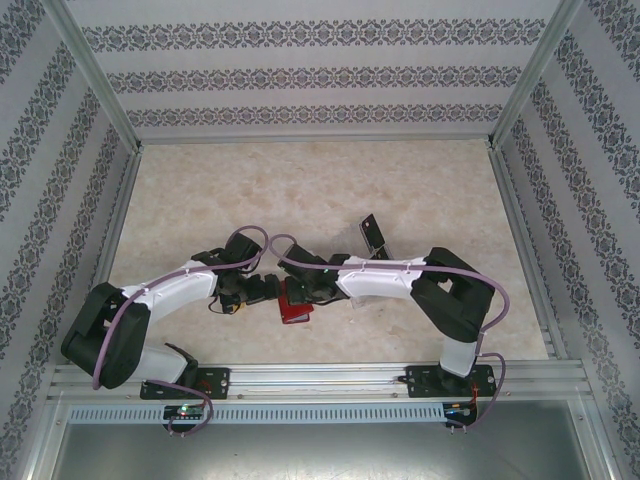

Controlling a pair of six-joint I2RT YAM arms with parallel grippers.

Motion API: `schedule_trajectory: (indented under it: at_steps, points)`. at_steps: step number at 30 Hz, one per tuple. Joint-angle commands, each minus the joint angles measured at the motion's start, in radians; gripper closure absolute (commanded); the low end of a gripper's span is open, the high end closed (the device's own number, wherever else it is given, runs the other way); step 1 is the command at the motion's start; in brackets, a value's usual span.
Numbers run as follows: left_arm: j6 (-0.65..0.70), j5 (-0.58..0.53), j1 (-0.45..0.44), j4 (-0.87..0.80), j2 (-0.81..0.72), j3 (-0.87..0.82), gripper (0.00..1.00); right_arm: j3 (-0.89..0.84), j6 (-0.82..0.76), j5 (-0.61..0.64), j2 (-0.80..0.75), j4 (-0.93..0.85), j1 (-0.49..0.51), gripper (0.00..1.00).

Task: Put the credit cards into the card holder

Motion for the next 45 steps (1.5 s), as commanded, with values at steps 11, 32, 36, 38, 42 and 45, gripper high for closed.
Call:
schedule_trajectory:
  at_steps: [11,32,36,38,42,45]
  points:
    - [0.011,-0.058,-0.005,-0.036,0.084,-0.073,0.02,0.018,-0.034,0.06,0.001,-0.149,-0.011,1.0]
    - [0.007,-0.049,-0.014,-0.027,0.096,-0.065,0.02,0.045,-0.045,0.057,-0.062,-0.129,-0.004,1.0]
    - [0.006,-0.05,-0.015,-0.028,0.099,-0.063,0.02,0.047,-0.044,0.051,-0.05,-0.122,-0.005,1.0]
    - [0.007,-0.05,-0.016,-0.027,0.101,-0.062,0.02,0.05,-0.043,0.048,-0.043,-0.119,-0.005,1.0]
    - [0.005,-0.049,-0.018,-0.025,0.106,-0.061,0.02,0.066,-0.049,0.047,-0.028,-0.12,-0.005,1.0]
    - [0.005,-0.047,-0.017,-0.024,0.107,-0.062,0.03,0.072,-0.05,0.044,-0.016,-0.119,-0.005,1.0]
